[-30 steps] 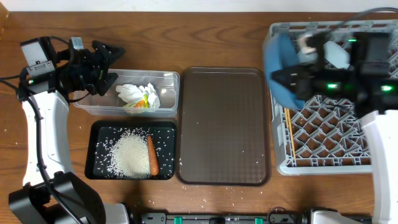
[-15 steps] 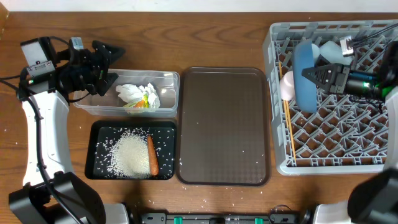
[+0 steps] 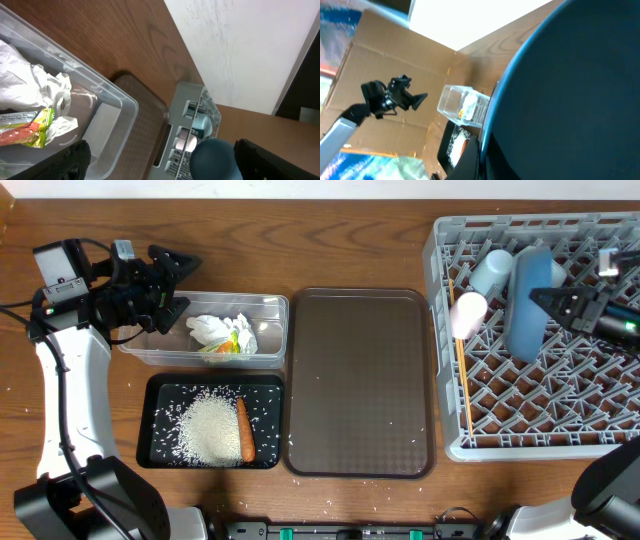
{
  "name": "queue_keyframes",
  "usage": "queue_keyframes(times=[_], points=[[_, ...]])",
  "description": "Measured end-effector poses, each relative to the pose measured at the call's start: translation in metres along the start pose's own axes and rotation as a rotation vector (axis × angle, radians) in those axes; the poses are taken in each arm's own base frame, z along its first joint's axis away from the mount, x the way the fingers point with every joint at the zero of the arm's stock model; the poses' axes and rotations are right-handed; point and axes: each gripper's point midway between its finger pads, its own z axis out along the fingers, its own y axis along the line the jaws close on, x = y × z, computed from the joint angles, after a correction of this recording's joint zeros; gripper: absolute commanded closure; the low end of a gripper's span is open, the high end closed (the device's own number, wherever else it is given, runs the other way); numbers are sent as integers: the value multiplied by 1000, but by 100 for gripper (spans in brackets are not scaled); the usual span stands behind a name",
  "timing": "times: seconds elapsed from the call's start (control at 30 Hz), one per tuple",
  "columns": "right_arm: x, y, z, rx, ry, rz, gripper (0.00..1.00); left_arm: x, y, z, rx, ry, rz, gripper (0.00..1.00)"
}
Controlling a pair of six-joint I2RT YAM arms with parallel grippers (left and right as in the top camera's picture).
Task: Sort waste into correct bins and load items into the dishwasher rack
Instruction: 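Lower the teal plate into the rack's near-right area and release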
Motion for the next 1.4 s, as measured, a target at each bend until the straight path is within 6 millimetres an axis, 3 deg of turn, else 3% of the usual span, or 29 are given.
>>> queue_keyframes(times=[0.47, 0.7, 1.0, 1.2, 1.27, 1.3, 1.4], points=[[-3, -4, -19, 3, -47, 116, 99, 0, 0, 0, 0, 0, 0, 6], [-8, -22, -48, 74, -112, 233, 99, 0, 0, 0, 0, 0, 0, 6], [-10, -57, -89, 224, -209, 440, 92, 0, 0, 0, 0, 0, 0, 6], [-11, -78, -107, 402, -240, 477, 89, 0, 0, 0, 0, 0, 0, 6], [-9, -100, -125, 574, -255, 486, 82, 0, 0, 0, 0, 0, 0, 6], [2, -116, -135, 673, -251, 537, 76, 0, 0, 0, 1, 0, 1, 6], [25, -148, -157, 874, -231, 635, 72, 0, 0, 0, 1, 0, 1, 6]])
